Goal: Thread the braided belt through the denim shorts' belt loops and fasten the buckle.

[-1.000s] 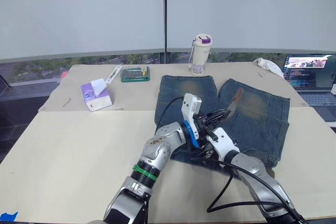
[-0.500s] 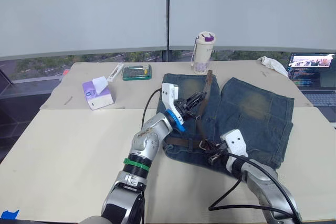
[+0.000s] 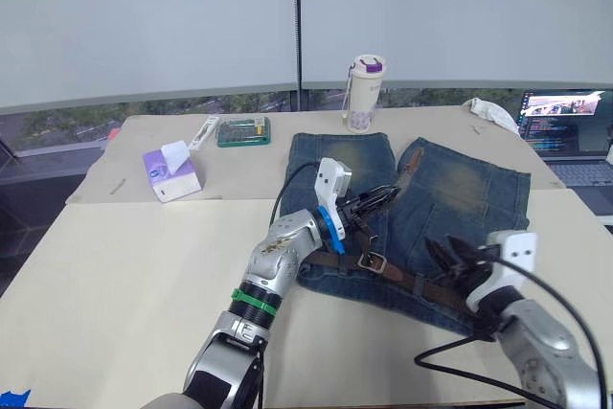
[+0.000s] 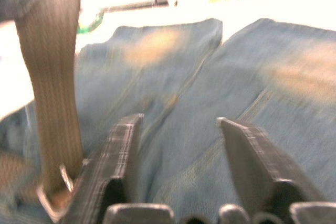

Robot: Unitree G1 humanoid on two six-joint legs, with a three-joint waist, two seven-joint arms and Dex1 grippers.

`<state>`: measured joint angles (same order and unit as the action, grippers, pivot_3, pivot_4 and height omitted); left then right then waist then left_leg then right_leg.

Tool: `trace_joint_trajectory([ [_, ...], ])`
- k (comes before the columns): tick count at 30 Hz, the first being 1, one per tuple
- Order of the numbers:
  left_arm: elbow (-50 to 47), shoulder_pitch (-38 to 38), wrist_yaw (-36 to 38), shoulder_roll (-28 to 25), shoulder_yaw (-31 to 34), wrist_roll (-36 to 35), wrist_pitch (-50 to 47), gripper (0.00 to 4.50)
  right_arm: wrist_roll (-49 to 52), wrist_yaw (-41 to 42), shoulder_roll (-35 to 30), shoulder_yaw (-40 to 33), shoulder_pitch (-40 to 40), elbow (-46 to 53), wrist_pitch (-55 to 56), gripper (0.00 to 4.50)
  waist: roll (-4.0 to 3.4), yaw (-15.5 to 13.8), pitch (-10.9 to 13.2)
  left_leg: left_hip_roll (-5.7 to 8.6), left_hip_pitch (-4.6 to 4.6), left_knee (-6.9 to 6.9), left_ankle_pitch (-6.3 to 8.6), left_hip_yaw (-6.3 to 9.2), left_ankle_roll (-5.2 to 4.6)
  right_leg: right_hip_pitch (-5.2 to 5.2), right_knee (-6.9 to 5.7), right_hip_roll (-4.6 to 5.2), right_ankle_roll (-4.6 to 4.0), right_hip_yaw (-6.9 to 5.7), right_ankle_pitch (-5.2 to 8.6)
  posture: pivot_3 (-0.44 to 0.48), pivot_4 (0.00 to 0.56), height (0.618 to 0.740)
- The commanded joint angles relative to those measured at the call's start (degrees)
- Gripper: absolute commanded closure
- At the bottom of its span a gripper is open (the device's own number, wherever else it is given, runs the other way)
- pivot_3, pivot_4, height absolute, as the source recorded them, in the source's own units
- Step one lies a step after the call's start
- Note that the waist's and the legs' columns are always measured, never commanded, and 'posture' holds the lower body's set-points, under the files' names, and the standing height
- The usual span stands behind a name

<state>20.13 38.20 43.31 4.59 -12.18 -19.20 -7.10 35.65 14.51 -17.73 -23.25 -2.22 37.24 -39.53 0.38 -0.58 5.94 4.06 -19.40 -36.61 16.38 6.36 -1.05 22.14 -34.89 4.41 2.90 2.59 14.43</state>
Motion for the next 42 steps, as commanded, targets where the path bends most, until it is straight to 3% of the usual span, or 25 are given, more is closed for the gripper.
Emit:
trace_joint_trajectory([
  [1, 0.7, -0.6, 0.3, -0.1, -2.4, 4.8, 6.5, 4.50, 11.0, -7.3, 1.9, -0.7, 4.7, 6.7, -5.6, 0.18, -0.01, 0.0, 0.0, -0.01, 0.01, 0.04, 0.00, 0.00, 0.00, 0.00, 0.00, -0.01, 0.00, -0.01, 0.00, 0.000, 0.150, 0.740],
  [7, 1.6, -2.1, -0.8, 0.6, -3.8, 8.2, 8.8, 4.50, 23.6, -21.9, 5.3, 1.8, 11.9, 7.7, -11.3, 0.05, -0.03, -0.2, 0.0, 0.02, -0.03, 0.07, -0.03, 0.01, -0.04, 0.03, 0.02, 0.06, -0.01, -0.01, 0.00, 0.000, 0.150, 0.740],
  [17, 1.3, -3.4, 0.2, -0.2, -4.0, 10.6, 12.8, 4.50, 28.4, -33.5, 4.5, 4.5, 14.3, 3.3, -12.3, 0.05, -0.05, -0.1, 0.0, 0.02, -0.04, 0.07, -0.04, -0.01, -0.06, 0.07, -0.04, 0.03, -0.01, -0.02, 0.00, 0.000, 0.150, 0.740],
  [20, 2.0, -3.3, 0.2, -0.4, -3.8, 10.9, 13.6, 4.50, 28.9, -35.1, 4.2, 4.8, 14.4, 2.5, -11.7, 0.87, -0.06, -0.1, 0.0, 0.02, -0.04, 0.07, -0.04, 0.00, -0.06, 0.06, -0.04, 0.02, -0.01, -0.04, 0.00, 0.000, 0.150, 0.740],
  [28, 1.8, -3.8, 1.7, -0.3, -3.4, 9.7, 13.4, 4.50, 30.3, -37.5, 3.6, 4.9, 14.4, 1.5, -10.6, 3.68, -0.07, 0.0, 0.0, 0.02, -0.04, 0.07, -0.05, -0.02, -0.07, 0.06, -0.05, 0.01, -0.01, -0.05, 0.00, 0.000, 0.150, 0.740],
  [30, -0.3, -4.5, 6.5, -0.4, -2.4, 4.0, 7.4, 4.50, 30.6, -37.9, 3.6, 4.9, 14.2, 1.4, -10.3, 4.34, -0.07, 0.0, 0.0, 0.02, -0.03, 0.07, -0.05, -0.02, -0.08, 0.06, -0.05, 0.01, -0.01, -0.05, 0.00, 0.000, 0.150, 0.740],
  [31, -1.5, -4.8, 8.5, -0.6, -1.8, 1.6, 5.4, 3.80, 30.4, -38.0, 3.4, 5.0, 13.8, 1.4, -10.3, 4.50, -0.08, 0.1, 0.0, 0.02, -0.03, 0.07, -0.05, -0.03, -0.08, 0.06, -0.06, 0.01, -0.01, -0.05, 0.00, 0.000, 0.150, 0.740],
  [38, -0.2, 1.1, 11.3, -4.8, 6.2, -4.8, 1.2, 1.45, 27.5, -36.2, -0.4, 5.2, 9.0, 2.2, -10.9, 4.50, -0.11, 0.1, 0.0, 0.02, -0.04, 0.06, -0.06, -0.03, -0.10, 0.05, -0.06, 0.00, -0.01, -0.10, 0.00, 0.000, 0.150, 0.740],
  [41, 2.1, 6.0, 12.1, -7.5, 10.8, -8.9, -3.2, 0.47, 22.2, -32.2, -7.3, 7.4, 4.9, 3.3, -12.8, 4.50, -0.09, 0.1, 0.1, 0.03, -0.07, 0.03, -0.08, -0.04, -0.12, 0.06, -0.07, -0.03, 0.00, -0.17, 0.01, 0.000, 0.150, 0.740],
  [42, 3.2, 7.0, 11.8, -8.1, 11.7, -8.9, -3.3, 0.17, 17.6, -29.6, -12.2, 10.2, 3.4, 3.7, -13.0, 4.50, -0.08, 0.2, 0.1, 0.05, -0.07, 0.02, -0.08, -0.06, -0.13, 0.06, -0.06, -0.03, 0.02, -0.18, 0.01, 0.000, 0.150, 0.740],
])
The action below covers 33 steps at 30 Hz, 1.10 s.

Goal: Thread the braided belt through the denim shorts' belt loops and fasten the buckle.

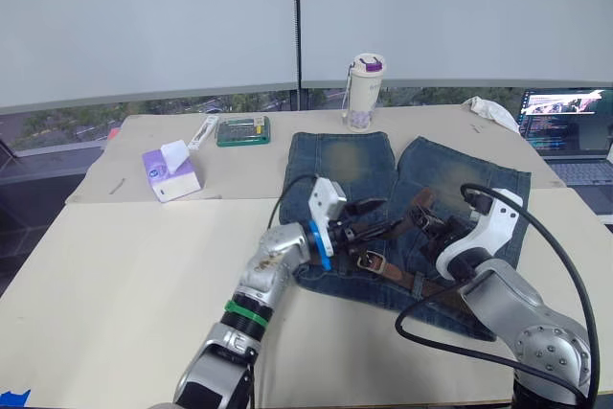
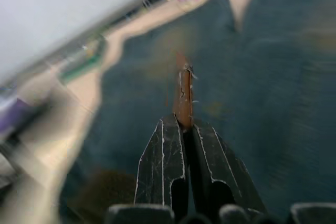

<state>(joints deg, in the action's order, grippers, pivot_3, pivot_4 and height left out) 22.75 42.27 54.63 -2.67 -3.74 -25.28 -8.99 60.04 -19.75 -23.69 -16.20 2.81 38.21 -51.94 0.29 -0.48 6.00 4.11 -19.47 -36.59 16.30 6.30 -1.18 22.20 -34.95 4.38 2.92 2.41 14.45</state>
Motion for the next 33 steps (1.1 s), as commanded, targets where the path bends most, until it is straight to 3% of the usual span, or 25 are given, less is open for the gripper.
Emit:
trace_joint_trajectory([
  [1, 2.0, 3.7, 0.1, -1.2, 3.9, -2.4, -0.8, 0.17, -10.1, 6.6, -9.7, 5.1, -2.7, 2.9, -0.5, 4.50, -0.01, 0.2, 0.0, 0.00, 0.02, 0.00, 0.00, -0.01, 0.00, -0.02, 0.02, -0.01, 0.00, -0.01, 0.00, 0.000, 0.150, 0.740],
  [6, 8.4, 3.5, 0.9, -2.5, 2.1, 3.7, 5.6, 0.17, -20.1, 12.4, -18.7, 10.8, -4.3, 3.7, 0.2, 4.50, 0.06, 0.0, 0.1, 0.04, 0.10, -0.04, 0.00, -0.07, 0.00, -0.11, 0.06, 0.01, 0.04, -0.01, 0.02, 0.000, 0.150, 0.740],
  [10, 7.3, -0.5, 2.9, -1.2, -2.0, 6.8, 8.0, 0.17, -24.7, 15.9, -20.5, 12.2, -4.5, 4.1, 0.9, 4.50, 0.16, -0.1, 0.1, 0.01, 0.06, -0.05, -0.01, -0.05, 0.02, -0.08, 0.07, 0.02, 0.03, 0.00, 0.02, 0.000, 0.150, 0.740],
  [18, 8.1, -1.3, 1.3, 0.6, -2.6, 8.0, 9.0, 0.17, -26.1, 17.8, -12.6, 9.7, -0.7, 3.7, 1.6, 4.50, 0.23, -0.2, 0.2, -0.03, 0.02, -0.05, -0.01, 0.01, 0.02, -0.06, 0.04, 0.05, 0.00, 0.03, -0.01, 0.000, 0.150, 0.740],
  [25, 11.1, 0.8, 0.2, 1.0, -1.1, 8.0, 9.9, 0.17, -18.5, 12.7, 4.2, 5.3, 8.7, 2.5, -0.5, 4.50, 0.19, -0.1, 0.1, -0.05, 0.05, -0.03, -0.01, 0.04, 0.03, 0.02, -0.04, 0.03, -0.03, 0.06, -0.02, 0.000, 0.150, 0.740],
  [33, 11.1, 0.7, 0.7, 1.1, -1.1, 8.4, 10.6, 0.17, -20.0, 12.5, 5.2, 5.0, 9.6, 2.0, -2.5, 4.50, -0.09, -0.2, 0.0, 0.02, 0.04, -0.03, -0.01, 0.07, 0.02, 0.02, -0.04, 0.07, -0.05, 0.03, -0.04, 0.000, 0.150, 0.740],
])
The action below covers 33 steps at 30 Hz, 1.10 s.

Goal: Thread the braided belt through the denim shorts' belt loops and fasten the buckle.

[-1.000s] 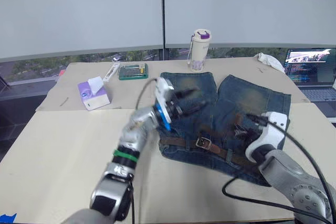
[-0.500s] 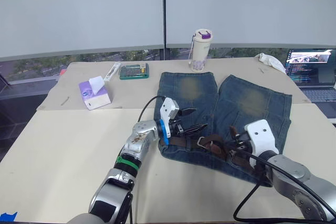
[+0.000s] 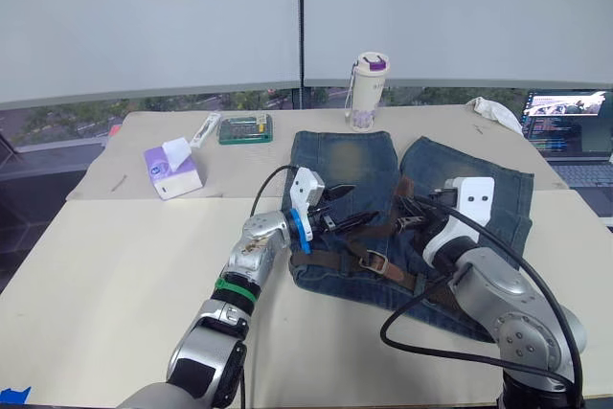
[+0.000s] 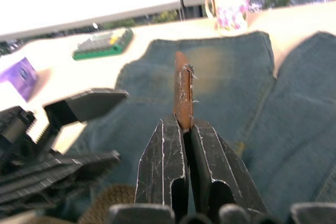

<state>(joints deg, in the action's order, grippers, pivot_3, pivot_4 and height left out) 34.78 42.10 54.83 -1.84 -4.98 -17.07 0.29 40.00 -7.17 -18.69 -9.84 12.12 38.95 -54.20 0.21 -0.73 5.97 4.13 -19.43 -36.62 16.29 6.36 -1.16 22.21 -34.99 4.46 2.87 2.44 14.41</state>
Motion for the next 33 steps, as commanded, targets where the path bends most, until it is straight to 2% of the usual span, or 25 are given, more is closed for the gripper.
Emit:
trace_joint_trajectory([
  [1, -1.6, 0.5, 0.8, 0.4, -0.4, 0.5, 1.8, 0.17, 1.1, -0.9, 1.8, -2.2, 0.8, 1.1, 0.0, 4.50, -0.01, 0.1, 0.0, 0.00, 0.01, 0.00, 0.00, 0.00, 0.00, 0.00, -0.01, 0.00, 0.00, 0.00, 0.00, 0.000, 0.150, 0.740],
  [5, -5.4, -0.9, 0.8, 0.8, -2.1, 1.6, 3.8, 0.17, 7.7, -7.2, 10.8, -7.6, 4.8, -0.2, 1.7, 4.50, -0.02, 0.3, 0.0, -0.05, 0.04, 0.03, -0.01, 0.00, 0.01, 0.01, -0.04, -0.04, 0.00, 0.03, 0.00, 0.000, 0.150, 0.740],
  [10, -8.7, -1.9, -3.3, 1.5, -2.6, 4.3, 8.7, 0.17, 16.0, -14.9, 17.8, -12.5, 9.1, -1.1, 2.9, 4.50, -0.06, 0.4, 0.0, -0.06, 0.07, 0.17, -0.03, 0.02, 0.05, 0.08, -0.08, -0.03, -0.10, 0.11, -0.06, 0.000, 0.150, 0.740],
  [15, -11.1, -3.3, -10.8, 3.3, -4.6, 9.9, 15.3, 0.17, 20.5, -18.7, 17.9, -11.6, 10.8, -1.4, 2.2, 4.50, -0.08, 0.3, 0.0, -0.06, 0.08, 0.22, -0.03, 0.01, 0.06, 0.08, -0.06, -0.02, -0.10, 0.13, -0.06, 0.000, 0.150, 0.740],
  [19, -12.2, -4.4, -15.6, 5.1, -5.8, 12.5, 17.0, 0.17, 22.2, -20.3, 17.4, -10.4, 10.3, -1.4, 2.6, 4.50, -0.08, 0.3, 0.0, -0.05, 0.08, 0.22, -0.04, -0.01, 0.05, 0.07, -0.04, -0.02, -0.10, 0.13, -0.06, 0.000, 0.150, 0.740],
  [20, -12.3, -4.8, -17.2, 5.4, -6.2, 13.8, 17.7, 0.74, 22.7, -20.7, 17.3, -10.1, 10.4, -1.3, 2.7, 4.50, -0.08, 0.4, 0.0, -0.05, 0.08, 0.22, -0.04, -0.01, 0.05, 0.07, -0.05, -0.03, -0.10, 0.12, -0.06, 0.000, 0.150, 0.740],
  [22, -11.8, -5.1, -19.6, 5.0, -7.3, 16.7, 20.0, 1.36, 23.5, -21.4, 17.2, -9.7, 10.5, -1.1, 3.0, 4.50, -0.08, 0.5, 0.0, -0.06, 0.09, 0.23, -0.04, -0.01, 0.05, 0.07, -0.05, -0.05, -0.10, 0.12, -0.06, 0.000, 0.150, 0.740],
  [31, -10.8, -5.8, -22.4, 4.4, -8.2, 18.1, 21.4, 4.38, 24.9, -22.2, 16.8, -6.5, 8.0, 0.1, 5.0, 4.50, -0.09, 0.6, 0.0, -0.04, 0.10, 0.24, -0.04, -0.03, 0.04, 0.05, -0.05, -0.05, -0.09, 0.08, -0.05, 0.000, 0.150, 0.740],
  [33, -10.6, -6.2, -22.7, 4.4, -8.7, 18.6, 20.8, 4.47, 26.0, -20.7, 15.9, -5.8, 7.6, 0.8, 5.1, 4.50, -0.09, 0.6, 0.0, -0.04, 0.10, 0.24, -0.05, -0.03, 0.04, 0.05, -0.05, -0.05, -0.09, 0.07, -0.05, 0.000, 0.150, 0.740],
])
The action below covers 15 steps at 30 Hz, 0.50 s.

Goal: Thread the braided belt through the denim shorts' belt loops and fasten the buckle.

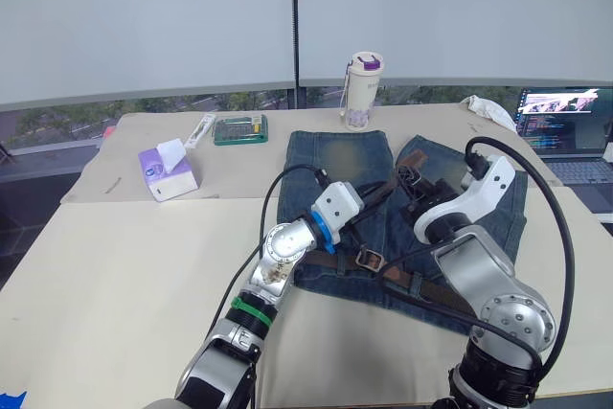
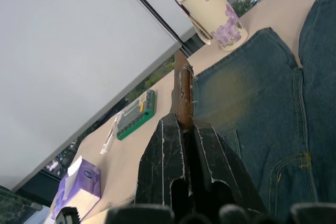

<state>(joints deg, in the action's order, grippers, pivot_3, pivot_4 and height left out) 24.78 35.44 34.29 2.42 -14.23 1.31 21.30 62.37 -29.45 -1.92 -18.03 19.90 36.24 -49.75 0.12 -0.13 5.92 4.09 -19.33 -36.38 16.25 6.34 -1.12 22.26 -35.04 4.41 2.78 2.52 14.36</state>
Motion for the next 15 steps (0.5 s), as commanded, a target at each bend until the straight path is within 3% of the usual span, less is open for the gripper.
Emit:
trace_joint_trajectory([
  [1, -0.6, 0.3, -2.6, 0.2, 0.6, 0.3, -1.0, 4.47, 3.9, 2.3, -1.5, 2.8, -0.5, 3.9, 0.7, 4.50, 0.00, 0.0, 0.0, 0.00, 0.00, 0.00, 0.00, 0.00, 0.00, 0.00, 0.00, 0.00, 0.00, 0.00, 0.00, 0.000, 0.150, 0.740],
  [3, -0.9, 0.1, -2.8, 0.2, 0.9, -0.2, -2.5, 4.47, 4.1, 4.6, -3.8, 3.8, -1.4, 5.2, 0.8, 4.50, 0.00, 0.0, 0.0, 0.00, 0.00, 0.00, 0.00, -0.01, 0.00, 0.00, 0.01, -0.01, 0.00, 0.00, 0.00, 0.000, 0.150, 0.740],
  [8, -4.0, -1.0, -0.2, 0.6, 3.0, -6.2, -10.3, 4.50, 1.1, 12.2, -11.8, 4.9, -4.3, 9.1, 3.1, 2.62, 0.00, 0.5, 0.0, -0.03, 0.00, 0.02, 0.00, -0.01, -0.01, -0.01, 0.03, -0.05, 0.02, -0.03, 0.02, 0.000, 0.150, 0.740],
  [12, -12.2, -2.0, -1.4, -0.7, 11.2, -19.6, -29.5, 4.50, -12.7, 32.4, -31.5, 9.5, -15.2, 13.0, 6.2, 1.27, 0.09, 0.1, 0.1, 0.07, -0.08, -0.08, 0.00, 0.02, -0.09, -0.11, 0.08, 0.04, 0.18, -0.18, 0.11, 0.000, 0.150, 0.740],
  [15, -16.1, -2.9, -2.2, -3.8, 14.8, -24.5, -39.4, 4.50, -17.2, 42.9, -37.0, 14.3, -19.4, 10.2, 10.0, 1.27, 0.43, 1.2, 0.3, -0.05, -0.02, -0.20, 0.00, -0.06, -0.11, -0.14, 0.08, -0.09, 0.26, -0.15, 0.16, 0.000, 0.150, 0.740],
])
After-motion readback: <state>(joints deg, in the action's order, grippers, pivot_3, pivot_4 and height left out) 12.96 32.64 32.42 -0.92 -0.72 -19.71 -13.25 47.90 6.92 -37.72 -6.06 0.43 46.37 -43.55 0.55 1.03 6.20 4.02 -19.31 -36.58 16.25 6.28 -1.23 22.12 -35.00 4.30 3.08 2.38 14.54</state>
